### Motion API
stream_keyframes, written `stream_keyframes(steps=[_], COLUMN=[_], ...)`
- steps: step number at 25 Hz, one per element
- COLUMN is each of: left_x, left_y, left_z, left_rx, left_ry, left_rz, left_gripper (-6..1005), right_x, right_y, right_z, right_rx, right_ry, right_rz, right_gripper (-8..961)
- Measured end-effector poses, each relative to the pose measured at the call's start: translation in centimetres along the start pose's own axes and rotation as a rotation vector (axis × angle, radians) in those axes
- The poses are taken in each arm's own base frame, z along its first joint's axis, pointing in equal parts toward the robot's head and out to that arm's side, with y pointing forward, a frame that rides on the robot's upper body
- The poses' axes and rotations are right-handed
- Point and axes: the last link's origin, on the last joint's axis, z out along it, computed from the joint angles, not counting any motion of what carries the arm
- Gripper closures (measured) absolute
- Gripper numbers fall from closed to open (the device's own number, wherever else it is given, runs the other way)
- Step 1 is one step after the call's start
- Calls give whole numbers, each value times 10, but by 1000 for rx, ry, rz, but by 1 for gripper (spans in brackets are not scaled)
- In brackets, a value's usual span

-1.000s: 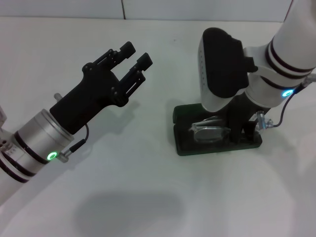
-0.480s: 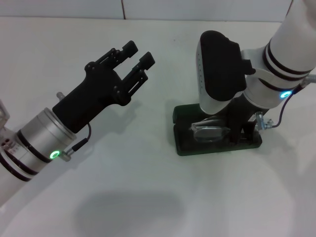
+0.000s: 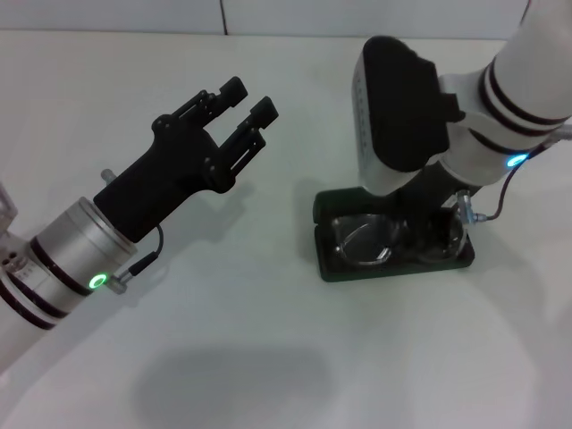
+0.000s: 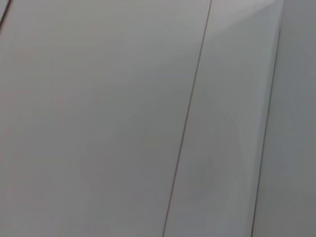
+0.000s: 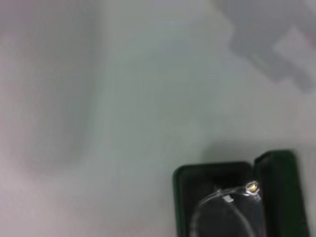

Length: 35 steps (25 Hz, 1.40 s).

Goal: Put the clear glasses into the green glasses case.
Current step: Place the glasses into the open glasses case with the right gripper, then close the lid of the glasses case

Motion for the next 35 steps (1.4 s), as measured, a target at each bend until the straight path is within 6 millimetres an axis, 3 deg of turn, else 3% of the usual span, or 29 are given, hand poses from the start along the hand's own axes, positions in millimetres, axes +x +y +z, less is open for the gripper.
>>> stream_keyframes(steps=[5, 13, 19, 26, 35], left_x=[0, 1, 2, 3, 6], left_y=[-1, -3, -5, -6, -8], left_z=[1, -1, -2, 0, 5], left_rx=[0, 2, 3, -1, -9], left_ry=[-3, -5, -8, -9, -4], left_rz=[1, 3, 6, 10, 15], left_gripper=[480, 480, 480, 481, 481], right_x=[5, 26, 37, 45, 41], right_y=[3, 10, 8, 15, 28], right_z=[-14, -20, -39, -31, -15], right_rx=[53, 101, 179, 157, 17], right_ry=[-67, -132, -266, -287, -254], right_rz=[10, 62, 109, 120, 81], right_gripper=[609, 608, 609, 609, 610])
